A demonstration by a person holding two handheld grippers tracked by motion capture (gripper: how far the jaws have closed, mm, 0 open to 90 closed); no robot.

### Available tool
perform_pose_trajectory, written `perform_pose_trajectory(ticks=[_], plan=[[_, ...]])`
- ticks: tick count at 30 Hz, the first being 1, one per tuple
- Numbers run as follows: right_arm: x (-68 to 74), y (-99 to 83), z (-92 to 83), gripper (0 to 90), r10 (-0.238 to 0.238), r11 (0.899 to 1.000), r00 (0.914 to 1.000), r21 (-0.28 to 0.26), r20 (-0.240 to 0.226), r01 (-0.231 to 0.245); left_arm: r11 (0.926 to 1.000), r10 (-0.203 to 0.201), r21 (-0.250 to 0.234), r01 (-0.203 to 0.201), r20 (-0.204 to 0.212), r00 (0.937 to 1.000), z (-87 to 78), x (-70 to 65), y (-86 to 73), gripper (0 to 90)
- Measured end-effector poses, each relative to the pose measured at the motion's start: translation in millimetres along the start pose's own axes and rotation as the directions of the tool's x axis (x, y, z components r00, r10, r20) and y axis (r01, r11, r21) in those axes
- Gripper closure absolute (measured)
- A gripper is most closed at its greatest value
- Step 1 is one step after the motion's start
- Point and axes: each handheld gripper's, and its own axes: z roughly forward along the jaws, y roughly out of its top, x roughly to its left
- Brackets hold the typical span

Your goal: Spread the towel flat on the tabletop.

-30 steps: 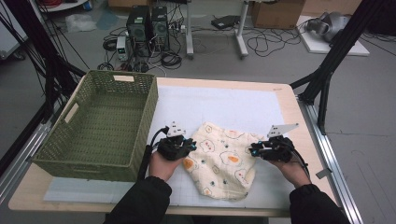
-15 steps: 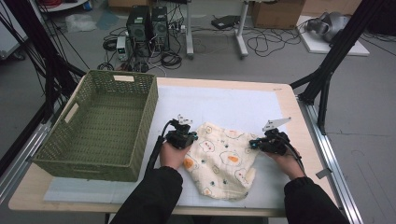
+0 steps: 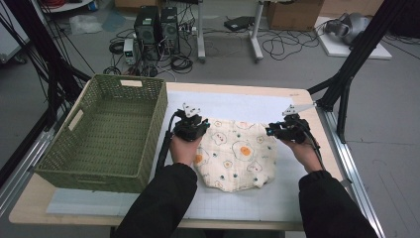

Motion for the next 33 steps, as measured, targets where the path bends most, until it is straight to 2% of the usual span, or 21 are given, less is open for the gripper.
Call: perform_pose_trajectory(ticks=[1,2,3,4,5,7,8,12,13,14,15,16,17,18,19,22,23,24,26,30,33], plan=[[0.0,0.0,0.0,68.1,0.0,1.0,1.0,0.0,0.0,0.0,1.0,0.0,0.0,0.0,0.0,1.0,0.0,0.0,0.0,70.3],[7.5,-10.3,-3.8,67.2,-0.008,1.0,0.9991,0.002,-0.042,0.008,0.9999,-0.006,0.012,0.005,0.022,0.9997,-2.5,0.8,-8.0,70.3],[12.7,-16.3,-6.9,66.8,-0.013,1.0,0.9981,-0.002,-0.06,0.013,0.9999,-0.006,0.012,0.005,0.022,0.9997,-2.5,0.8,-8.0,70.3],[18.2,-22.8,-10.2,66.6,-0.022,1.0,0.9965,-0.006,-0.081,0.022,0.9998,0.007,0.017,-0.008,0.039,0.9992,-6.1,0.2,-17.2,70.5],[22.6,-27.0,-12.6,65.2,-0.023,0.999,0.994,0.024,-0.107,0.026,0.9995,0.006,0.03,-0.008,0.049,0.9988,-7.9,0.1,-21.2,70.7],[34.2,-37.4,-20.9,66.7,-0.055,0.999,0.9928,-0.002,-0.107,0.055,0.9988,0.008,0.047,-0.011,0.061,0.9981,-9.3,-0.8,-24.1,70.7],[38.7,-42.2,-24.4,66.5,-0.059,0.998,0.9909,-0.004,-0.121,0.059,0.9991,0.023,0.035,-0.026,0.071,0.9972,-16.0,-4.3,-30.0,70.8],[55.0,-61.6,-37.5,65.3,-0.076,0.997,0.9804,-0.026,-0.182,0.073,0.999,0.029,0.031,-0.033,0.104,0.9942,-31.4,-11.7,-41.0,70.8],[55.0,-61.6,-37.5,65.3,-0.076,0.997,0.9804,-0.026,-0.182,0.073,0.999,0.029,0.031,-0.033,0.104,0.9942,-31.4,-11.7,-41.0,70.8],[63.0,-70.1,-44.8,64.7,-0.085,0.996,0.9749,-0.043,-0.206,0.077,0.9989,0.02,0.038,-0.026,0.133,0.9909,-38.3,-15.1,-46.0,70.7],[63.0,-70.1,-44.8,64.7,-0.085,0.996,0.9749,-0.043,-0.206,0.077,0.9989,0.02,0.038,-0.026,0.133,0.9909,-38.3,-15.1,-46.0,70.5],[69.5,-78.2,-49.8,63.4,-0.089,0.996,0.9662,-0.044,-0.242,0.08,0.997,0.048,0.054,-0.056,0.141,0.9889,-43.6,-19.7,-52.0,70.5],[72.0,-81.5,-50.2,63.2,-0.107,0.994,0.9618,-0.043,-0.252,0.099,0.997,0.048,0.054,-0.056,0.141,0.9889,-43.6,-19.7,-52.0,71.6],[75.3,-84.5,-50.0,63.7,-0.116,0.993,0.9594,-0.029,-0.257,0.112,0.9914,0.078,0.093,-0.093,0.15,0.9856,-44.6,-22.8,-58.0,73.0],[77.3,-86.5,-48.2,66.0,-0.122,0.992,0.9589,-0.014,-0.256,0.122,0.9881,0.083,0.116,-0.101,0.154,0.9846,-43.2,-24.0,-60.5,74.0],[78.5,-86.3,-37.3,70.5,-0.119,0.991,0.9571,0.026,-0.264,0.131,0.9708,0.095,0.202,-0.13,0.171,0.9806,-34.9,-26.2,-66.3,79.1],[78.5,-86.3,-37.3,70.5,-0.119,0.991,0.9571,0.026,-0.264,0.131,0.9708,0.095,0.202,-0.13,0.171,0.9806,-34.9,-26.2,-66.3,81.6],[76.8,-84.1,-28.6,77.7,-0.125,0.988,0.9567,0.052,-0.263,0.144,0.9707,0.123,0.186,-0.152,0.161,0.9794,-33.5,-27.5,-67.3,85.2],[73.3,-81.8,-21.0,85.5,-0.116,0.987,0.9517,0.077,-0.284,0.143,0.9735,0.111,0.181,-0.14,0.164,0.9802,-31.5,-27.0,-66.8,88.3],[66.0,-79.4,-18.7,87.6,-0.073,0.99,0.9476,0.092,-0.311,0.106,0.9766,0.11,0.167,-0.135,0.151,0.9824,-29.2,-28.9,-66.2,89.1],[63.7,-77.5,-30.1,87.6,-0.076,0.989,0.9471,0.094,-0.312,0.11,0.9767,0.116,0.162,-0.141,0.151,0.9817,-28.1,-30.4,-65.8,89.3]])
